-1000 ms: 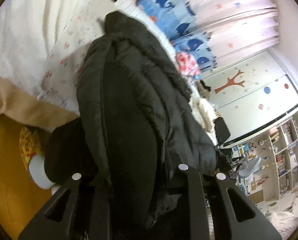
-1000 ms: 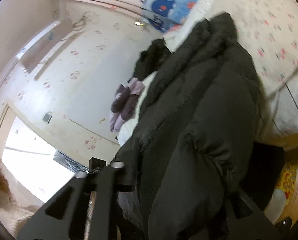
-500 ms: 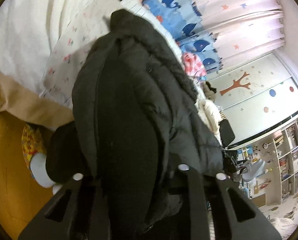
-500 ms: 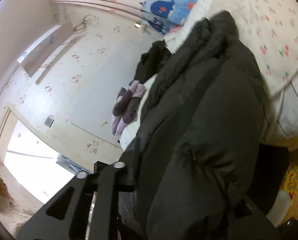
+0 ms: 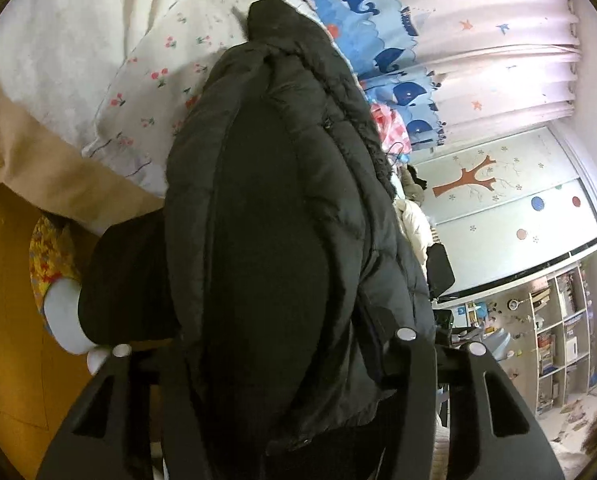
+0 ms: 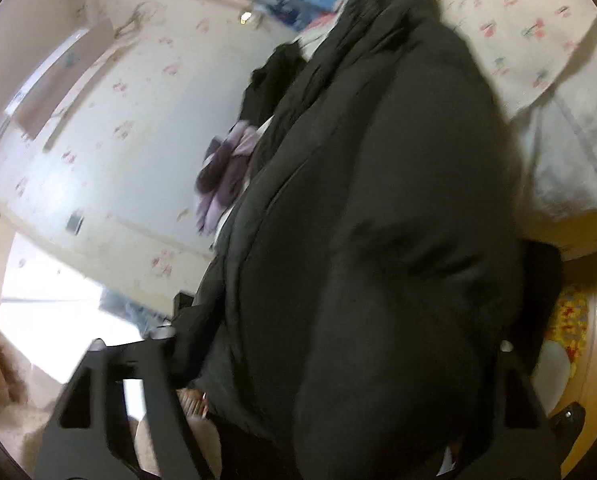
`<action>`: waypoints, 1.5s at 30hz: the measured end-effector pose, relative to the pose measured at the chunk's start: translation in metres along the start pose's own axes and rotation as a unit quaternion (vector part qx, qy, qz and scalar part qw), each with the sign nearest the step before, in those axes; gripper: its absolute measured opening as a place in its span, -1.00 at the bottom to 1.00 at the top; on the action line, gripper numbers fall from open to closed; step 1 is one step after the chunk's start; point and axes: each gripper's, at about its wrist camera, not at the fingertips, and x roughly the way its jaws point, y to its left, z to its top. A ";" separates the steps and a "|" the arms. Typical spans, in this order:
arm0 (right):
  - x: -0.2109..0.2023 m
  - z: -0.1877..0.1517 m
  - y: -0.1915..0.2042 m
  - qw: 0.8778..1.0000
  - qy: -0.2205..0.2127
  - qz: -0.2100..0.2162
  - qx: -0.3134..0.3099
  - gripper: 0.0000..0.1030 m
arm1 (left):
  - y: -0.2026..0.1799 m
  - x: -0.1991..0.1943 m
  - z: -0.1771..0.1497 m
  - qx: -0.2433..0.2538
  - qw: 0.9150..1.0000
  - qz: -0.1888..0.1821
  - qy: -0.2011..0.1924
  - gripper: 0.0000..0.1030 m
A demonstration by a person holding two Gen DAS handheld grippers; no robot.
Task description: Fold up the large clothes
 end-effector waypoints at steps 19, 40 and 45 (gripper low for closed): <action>-0.025 0.153 0.085 0.979 -0.128 0.132 -0.091 -0.71 | -0.113 -0.033 0.138 0.066 0.985 -0.115 -0.113 -0.55; 0.117 0.345 -0.102 0.985 -0.128 -0.041 0.106 -0.41 | 0.014 0.189 0.337 -0.060 0.982 0.121 -0.132 -0.52; 0.086 0.339 -0.085 0.979 -0.158 -0.007 0.127 0.57 | 0.003 0.160 0.340 -0.098 0.987 0.082 -0.101 0.05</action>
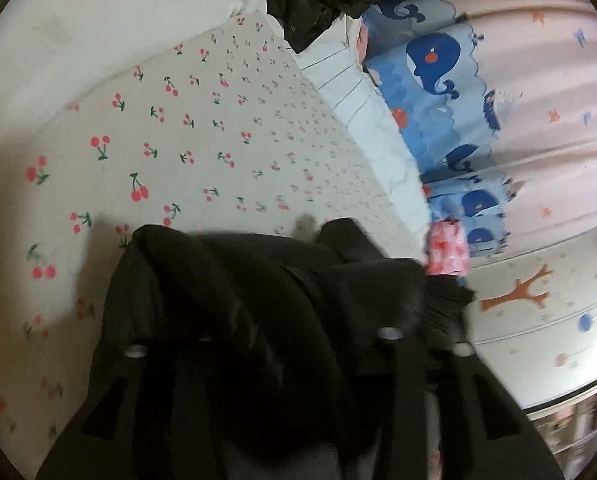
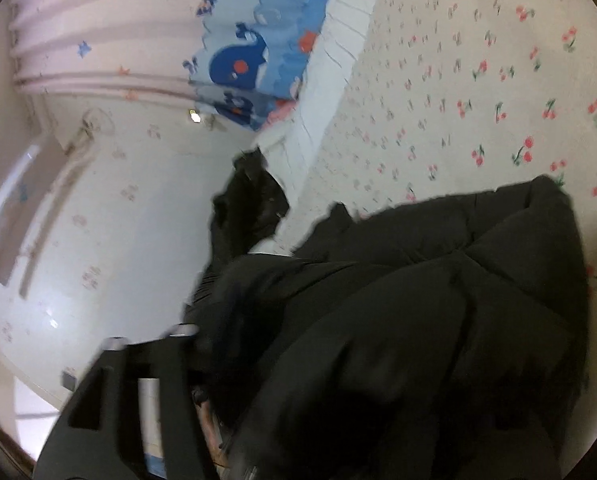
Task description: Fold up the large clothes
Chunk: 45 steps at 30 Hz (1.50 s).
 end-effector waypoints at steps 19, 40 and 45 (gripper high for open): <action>0.154 -0.016 0.059 0.845 0.073 -0.413 -0.332 0.86 | -0.120 0.073 -0.044 0.211 0.973 0.091 0.014 0.84; -0.003 -0.208 0.137 0.781 0.140 -0.264 -0.548 0.86 | -0.014 -0.114 -0.126 0.102 0.994 0.048 0.011 0.85; 0.032 -0.293 0.130 0.658 0.194 -0.307 -0.660 0.86 | 0.033 -0.117 -0.161 0.005 0.999 0.023 0.031 0.85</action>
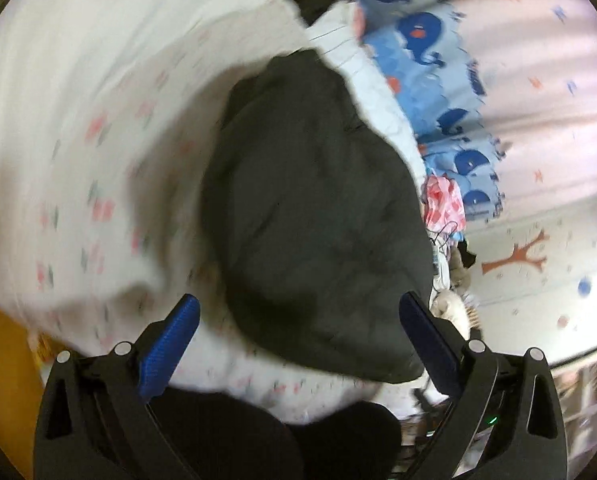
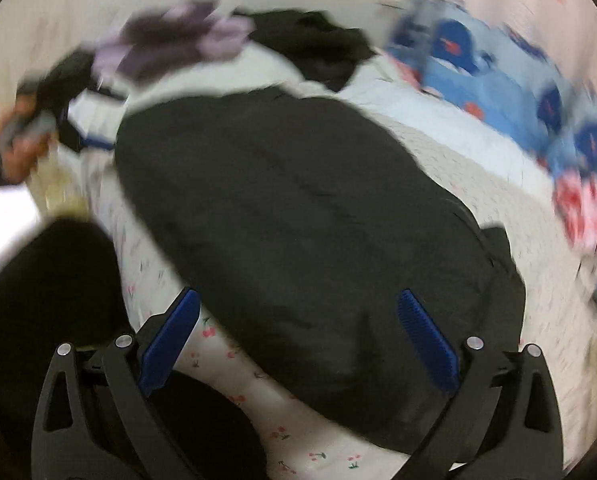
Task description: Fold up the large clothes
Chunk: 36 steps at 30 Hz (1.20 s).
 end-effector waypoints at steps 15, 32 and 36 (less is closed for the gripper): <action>-0.004 -0.036 -0.094 0.908 -0.048 0.124 0.396 0.86 | -0.032 0.079 -0.006 -0.026 0.999 -0.021 0.016 0.85; 0.005 -0.205 -0.173 0.695 -0.084 0.233 0.675 0.86 | -0.033 0.082 -0.010 -0.037 0.997 -0.028 -0.058 0.85; 0.015 -0.199 -0.179 0.682 -0.107 0.220 0.689 0.86 | -0.024 0.080 -0.009 -0.057 0.996 -0.039 -0.060 0.85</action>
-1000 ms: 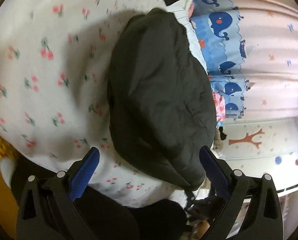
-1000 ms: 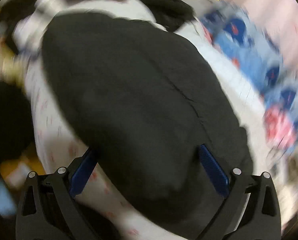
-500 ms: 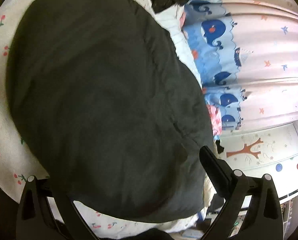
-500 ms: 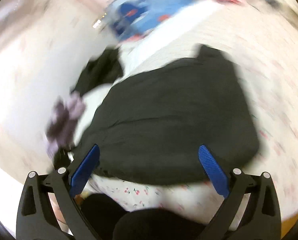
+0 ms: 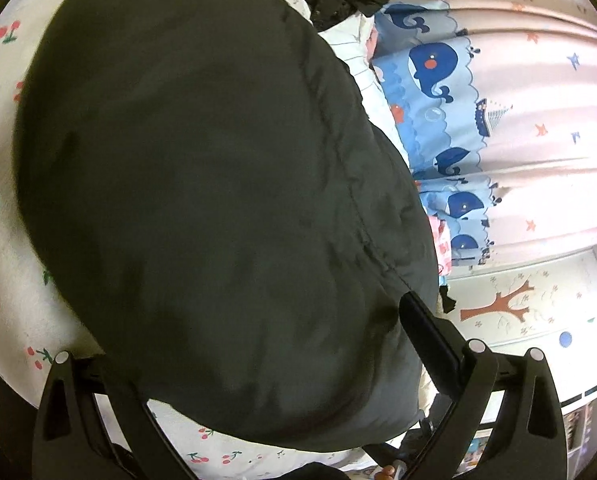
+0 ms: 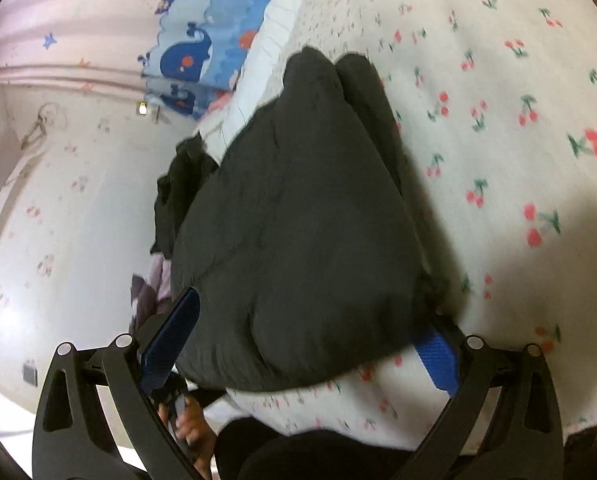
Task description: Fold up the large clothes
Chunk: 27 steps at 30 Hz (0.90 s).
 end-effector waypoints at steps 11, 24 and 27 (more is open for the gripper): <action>0.014 0.003 0.004 0.998 -0.009 -0.051 -0.030 0.08 | 0.003 0.001 -0.001 -0.002 1.000 -0.005 -0.002 0.85; 0.013 0.004 0.051 0.991 -0.053 -0.059 -0.105 -0.52 | 0.008 0.002 0.000 -0.005 1.000 -0.004 -0.004 0.85; 0.022 0.010 0.017 0.996 -0.034 -0.074 -0.040 0.02 | 0.007 0.002 -0.001 -0.004 1.000 -0.005 -0.007 0.85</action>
